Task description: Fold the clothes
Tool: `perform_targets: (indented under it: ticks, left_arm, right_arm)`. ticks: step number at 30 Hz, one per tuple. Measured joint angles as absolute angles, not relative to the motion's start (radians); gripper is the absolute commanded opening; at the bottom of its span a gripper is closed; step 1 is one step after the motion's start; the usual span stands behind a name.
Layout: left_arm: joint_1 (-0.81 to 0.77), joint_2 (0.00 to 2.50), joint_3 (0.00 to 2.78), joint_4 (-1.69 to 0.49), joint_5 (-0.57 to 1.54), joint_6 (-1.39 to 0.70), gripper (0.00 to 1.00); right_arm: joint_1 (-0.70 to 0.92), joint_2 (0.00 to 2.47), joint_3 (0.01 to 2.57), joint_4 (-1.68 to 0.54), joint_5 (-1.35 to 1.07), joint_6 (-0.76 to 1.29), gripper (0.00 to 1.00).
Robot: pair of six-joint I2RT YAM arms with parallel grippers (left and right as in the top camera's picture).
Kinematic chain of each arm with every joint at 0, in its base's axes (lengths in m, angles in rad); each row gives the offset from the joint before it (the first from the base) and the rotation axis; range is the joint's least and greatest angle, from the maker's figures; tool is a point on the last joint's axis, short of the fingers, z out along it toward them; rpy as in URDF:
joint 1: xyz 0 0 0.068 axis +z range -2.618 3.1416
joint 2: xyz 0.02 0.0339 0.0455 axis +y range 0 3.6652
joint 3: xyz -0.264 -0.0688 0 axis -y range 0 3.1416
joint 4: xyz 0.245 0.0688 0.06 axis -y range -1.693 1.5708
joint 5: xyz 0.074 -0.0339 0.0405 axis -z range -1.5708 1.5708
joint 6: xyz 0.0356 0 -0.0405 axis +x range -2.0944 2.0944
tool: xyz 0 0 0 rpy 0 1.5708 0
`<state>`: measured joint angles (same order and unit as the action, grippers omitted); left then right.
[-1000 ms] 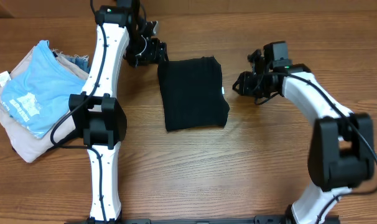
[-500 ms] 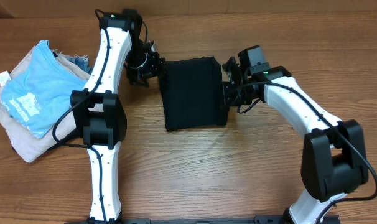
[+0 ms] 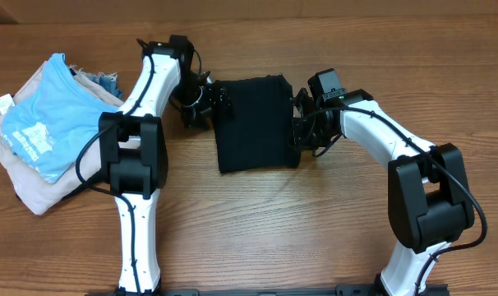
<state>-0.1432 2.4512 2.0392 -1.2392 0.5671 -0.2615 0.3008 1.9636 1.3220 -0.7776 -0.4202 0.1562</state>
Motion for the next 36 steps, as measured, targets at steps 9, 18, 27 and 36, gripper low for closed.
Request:
perform_targets:
  ticks: [9,18,27,36]
  left_arm:
    - [-0.266,2.402,1.929,-1.063,0.620,-0.395,0.73]
    - [-0.293,2.402,1.909,-0.920,0.676,-0.436,0.84]
    - [-0.263,2.409,1.904,-0.871,0.755,-0.429,1.00]
    - [-0.242,2.409,1.903,-0.934,0.783,-0.363,1.00]
  right_arm:
    - [0.301,1.964,1.322,-0.787,-0.418,0.156,0.08]
    - [0.301,1.964,1.322,-0.791,-0.418,0.155,0.04]
    - [0.301,2.018,1.322,-0.621,-0.419,0.311,0.04]
    - [0.301,2.045,1.322,-0.632,-0.433,0.426,0.04]
